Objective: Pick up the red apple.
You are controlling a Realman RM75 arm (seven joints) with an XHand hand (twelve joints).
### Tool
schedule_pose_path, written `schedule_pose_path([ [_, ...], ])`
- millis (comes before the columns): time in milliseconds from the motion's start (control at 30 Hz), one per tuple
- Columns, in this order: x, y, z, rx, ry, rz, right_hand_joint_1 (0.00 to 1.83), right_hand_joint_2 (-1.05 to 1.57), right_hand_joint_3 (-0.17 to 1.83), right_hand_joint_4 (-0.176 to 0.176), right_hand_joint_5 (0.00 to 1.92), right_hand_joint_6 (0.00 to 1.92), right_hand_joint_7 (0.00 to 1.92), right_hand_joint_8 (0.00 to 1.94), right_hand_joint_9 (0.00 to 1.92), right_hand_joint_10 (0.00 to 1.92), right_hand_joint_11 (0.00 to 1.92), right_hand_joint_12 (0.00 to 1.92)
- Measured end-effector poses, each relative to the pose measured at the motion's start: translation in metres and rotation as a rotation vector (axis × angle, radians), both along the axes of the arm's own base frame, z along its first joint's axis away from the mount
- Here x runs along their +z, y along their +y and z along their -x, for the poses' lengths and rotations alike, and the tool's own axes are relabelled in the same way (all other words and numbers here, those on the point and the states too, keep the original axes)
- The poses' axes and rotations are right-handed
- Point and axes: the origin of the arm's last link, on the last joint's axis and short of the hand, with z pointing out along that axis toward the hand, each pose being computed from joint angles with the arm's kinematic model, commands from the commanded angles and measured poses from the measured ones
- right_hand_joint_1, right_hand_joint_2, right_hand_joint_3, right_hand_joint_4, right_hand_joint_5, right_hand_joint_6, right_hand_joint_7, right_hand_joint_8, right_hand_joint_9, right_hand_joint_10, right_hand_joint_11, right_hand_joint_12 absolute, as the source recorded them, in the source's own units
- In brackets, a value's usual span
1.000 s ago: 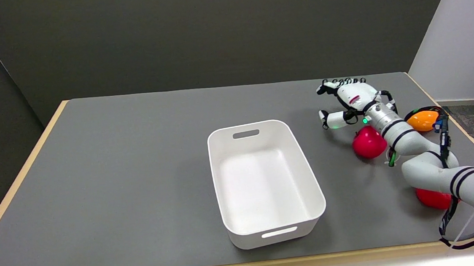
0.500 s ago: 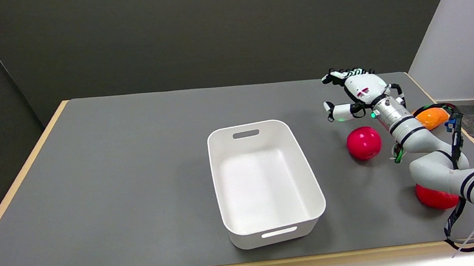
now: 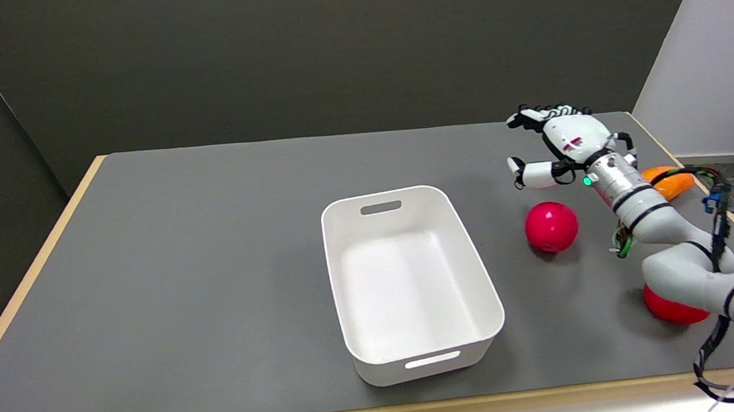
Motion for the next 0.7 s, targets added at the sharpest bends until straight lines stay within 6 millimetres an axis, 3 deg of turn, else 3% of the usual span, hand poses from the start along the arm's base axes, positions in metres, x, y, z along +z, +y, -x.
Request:
schedule_pose_path([
  [400,0.019,0.059,0.000,0.008,-0.020,0.084,0.37,0.70,0.89,0.118,0.33,0.65,0.49,0.51,0.41,0.92,0.31,1.41],
  [700,0.016,0.111,-0.002,0.056,-0.041,0.109,0.37,0.68,0.93,0.119,0.34,0.67,0.50,0.55,0.43,0.93,0.32,1.45],
])
